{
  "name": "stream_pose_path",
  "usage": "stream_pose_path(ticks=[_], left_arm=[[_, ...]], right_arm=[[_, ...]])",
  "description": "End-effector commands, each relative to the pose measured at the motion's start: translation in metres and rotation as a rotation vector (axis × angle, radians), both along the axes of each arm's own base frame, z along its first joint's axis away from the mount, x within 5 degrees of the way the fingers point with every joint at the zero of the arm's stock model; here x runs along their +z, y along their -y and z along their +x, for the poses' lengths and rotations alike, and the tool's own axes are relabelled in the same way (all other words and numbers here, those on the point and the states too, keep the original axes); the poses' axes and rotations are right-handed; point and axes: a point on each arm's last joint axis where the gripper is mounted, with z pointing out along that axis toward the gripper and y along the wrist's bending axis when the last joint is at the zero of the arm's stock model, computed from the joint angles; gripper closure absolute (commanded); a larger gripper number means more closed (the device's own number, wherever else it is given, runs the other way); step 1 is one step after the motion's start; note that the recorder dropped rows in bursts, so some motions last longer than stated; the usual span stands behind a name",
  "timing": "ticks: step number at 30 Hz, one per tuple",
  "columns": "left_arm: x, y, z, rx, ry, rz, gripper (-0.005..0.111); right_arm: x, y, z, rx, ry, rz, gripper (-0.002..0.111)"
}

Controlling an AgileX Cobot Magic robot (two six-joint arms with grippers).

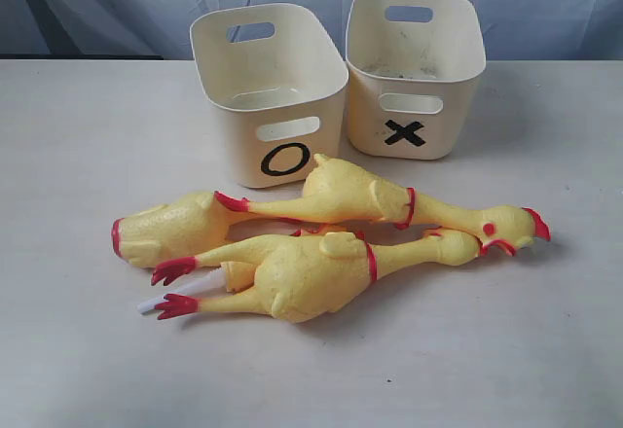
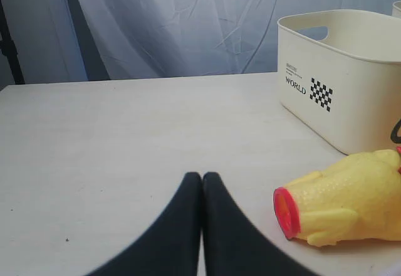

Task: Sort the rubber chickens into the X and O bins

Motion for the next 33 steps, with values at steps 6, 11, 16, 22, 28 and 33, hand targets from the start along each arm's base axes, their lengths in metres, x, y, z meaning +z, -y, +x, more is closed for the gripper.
stream_pose_path(ticks=[6, 11, 16, 22, 28, 33], left_arm=[[0.003, 0.0, 0.0, -0.006, 0.021, -0.003, 0.107], [0.003, 0.0, 0.0, -0.006, 0.021, -0.003, 0.107], [0.003, 0.0, 0.0, -0.006, 0.021, -0.003, 0.107], [0.003, 0.0, 0.0, -0.006, 0.021, -0.003, 0.107], [0.003, 0.0, 0.0, -0.006, 0.021, -0.003, 0.107], [0.003, 0.0, 0.0, -0.006, 0.021, -0.003, 0.107]], right_arm=[[0.001, 0.0, 0.0, -0.004, 0.018, -0.008, 0.109], [0.001, 0.0, 0.0, -0.004, 0.018, -0.008, 0.109], [0.01, 0.0, 0.002, -0.004, 0.123, -0.014, 0.109], [0.066, 0.004, -0.006, -0.037, 0.75, 0.109, 0.109], [0.094, 0.007, -0.028, -0.061, 1.144, 0.105, 0.109], [0.104, 0.009, -0.043, -0.074, 1.35, 0.099, 0.109]])
